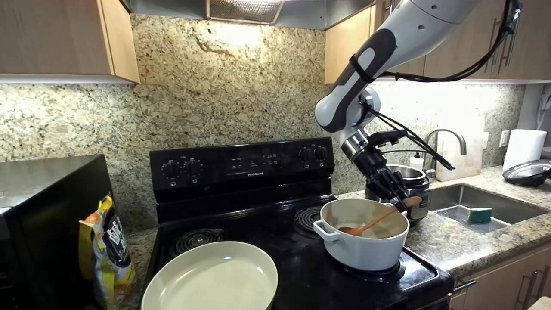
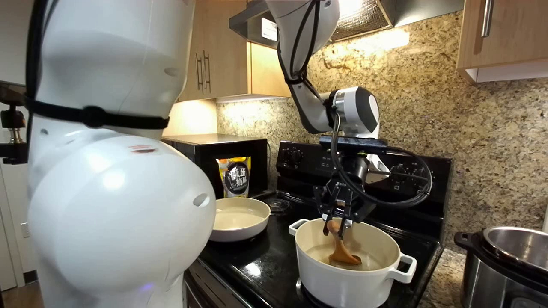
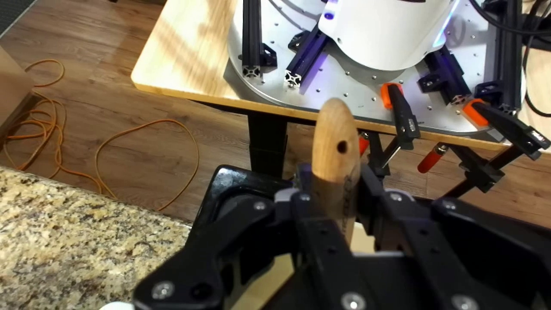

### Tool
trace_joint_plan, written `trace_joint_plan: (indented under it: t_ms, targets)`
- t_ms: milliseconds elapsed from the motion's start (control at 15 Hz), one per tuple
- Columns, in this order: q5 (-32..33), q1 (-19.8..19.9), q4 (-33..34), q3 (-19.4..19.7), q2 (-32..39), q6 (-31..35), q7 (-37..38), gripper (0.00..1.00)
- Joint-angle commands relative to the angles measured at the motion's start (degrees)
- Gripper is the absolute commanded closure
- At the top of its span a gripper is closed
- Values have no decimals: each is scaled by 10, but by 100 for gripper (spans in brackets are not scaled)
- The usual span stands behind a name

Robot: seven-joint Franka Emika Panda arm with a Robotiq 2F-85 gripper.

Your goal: Use the wooden spoon to stir the pot.

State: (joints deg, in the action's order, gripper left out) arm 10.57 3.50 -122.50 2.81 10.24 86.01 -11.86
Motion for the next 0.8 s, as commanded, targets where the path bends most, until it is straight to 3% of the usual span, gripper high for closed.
trace_joint_plan:
  t_ms: [0, 267, 733]
  targets:
    - [28, 1, -7, 2, -9, 0, 9, 92]
    - [47, 0, -23, 3, -21, -1, 20, 92]
    - [11, -7, -18, -11, -8, -3, 23, 92]
